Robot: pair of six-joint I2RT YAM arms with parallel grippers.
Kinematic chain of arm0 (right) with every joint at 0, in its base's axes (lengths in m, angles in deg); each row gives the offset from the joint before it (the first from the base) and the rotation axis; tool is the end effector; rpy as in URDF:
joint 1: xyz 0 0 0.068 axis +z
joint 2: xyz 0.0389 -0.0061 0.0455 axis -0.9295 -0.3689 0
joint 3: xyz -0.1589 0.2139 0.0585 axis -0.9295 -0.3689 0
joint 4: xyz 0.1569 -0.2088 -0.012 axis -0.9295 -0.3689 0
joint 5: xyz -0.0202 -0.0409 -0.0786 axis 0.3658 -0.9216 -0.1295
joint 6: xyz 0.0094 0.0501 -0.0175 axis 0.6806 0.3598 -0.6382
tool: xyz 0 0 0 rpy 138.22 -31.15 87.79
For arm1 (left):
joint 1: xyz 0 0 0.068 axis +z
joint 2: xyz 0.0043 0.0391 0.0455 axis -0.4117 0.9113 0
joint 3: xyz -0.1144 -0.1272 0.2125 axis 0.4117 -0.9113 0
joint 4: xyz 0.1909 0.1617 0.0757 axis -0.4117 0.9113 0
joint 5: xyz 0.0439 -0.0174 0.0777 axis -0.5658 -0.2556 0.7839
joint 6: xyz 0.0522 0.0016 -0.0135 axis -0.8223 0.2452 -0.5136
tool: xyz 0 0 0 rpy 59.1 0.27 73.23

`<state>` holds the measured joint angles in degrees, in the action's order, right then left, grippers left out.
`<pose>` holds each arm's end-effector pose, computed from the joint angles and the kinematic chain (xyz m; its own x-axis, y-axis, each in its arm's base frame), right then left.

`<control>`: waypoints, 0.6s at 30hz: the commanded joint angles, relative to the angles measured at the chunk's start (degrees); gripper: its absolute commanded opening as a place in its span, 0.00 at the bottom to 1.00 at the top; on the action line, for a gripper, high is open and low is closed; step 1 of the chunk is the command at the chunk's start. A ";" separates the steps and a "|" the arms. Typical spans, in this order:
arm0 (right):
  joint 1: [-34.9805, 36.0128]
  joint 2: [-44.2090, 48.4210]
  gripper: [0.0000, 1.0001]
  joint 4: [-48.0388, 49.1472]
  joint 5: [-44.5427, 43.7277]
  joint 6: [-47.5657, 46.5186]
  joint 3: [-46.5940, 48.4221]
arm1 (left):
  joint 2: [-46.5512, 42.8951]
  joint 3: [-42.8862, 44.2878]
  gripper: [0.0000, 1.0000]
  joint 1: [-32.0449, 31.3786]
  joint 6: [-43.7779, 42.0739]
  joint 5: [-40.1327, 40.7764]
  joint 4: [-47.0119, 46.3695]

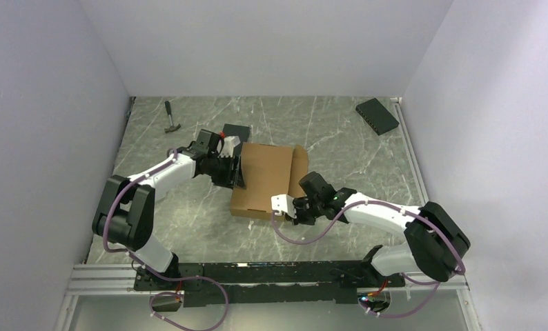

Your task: Fold the paper box

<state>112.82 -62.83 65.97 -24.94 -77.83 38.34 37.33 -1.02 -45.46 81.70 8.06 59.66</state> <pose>0.1595 0.1777 0.1658 0.1553 -0.7503 -0.6427 -0.9857 -0.0742 -0.1515 0.2867 -0.1279 0.1962 -0.9201 0.0904 -0.3812 0.2890 0.8134 -0.5048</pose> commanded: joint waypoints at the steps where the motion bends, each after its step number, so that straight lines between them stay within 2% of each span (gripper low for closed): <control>1: -0.26 -1.12 0.00 2.15 0.34 3.24 3.41 | 0.70 2.51 0.55 -0.12 0.25 -2.75 0.40; 7: -0.84 -2.22 0.00 1.77 0.59 6.08 4.85 | 1.74 2.84 0.50 -0.21 0.26 -3.85 0.74; 18: -1.75 -3.50 0.00 -0.09 0.97 9.04 7.02 | 2.49 3.11 0.49 -0.22 0.26 -3.78 1.27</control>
<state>111.33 -66.00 63.39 -24.59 -69.99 42.10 38.92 0.29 -45.09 81.68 7.67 60.49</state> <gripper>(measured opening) 0.017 0.498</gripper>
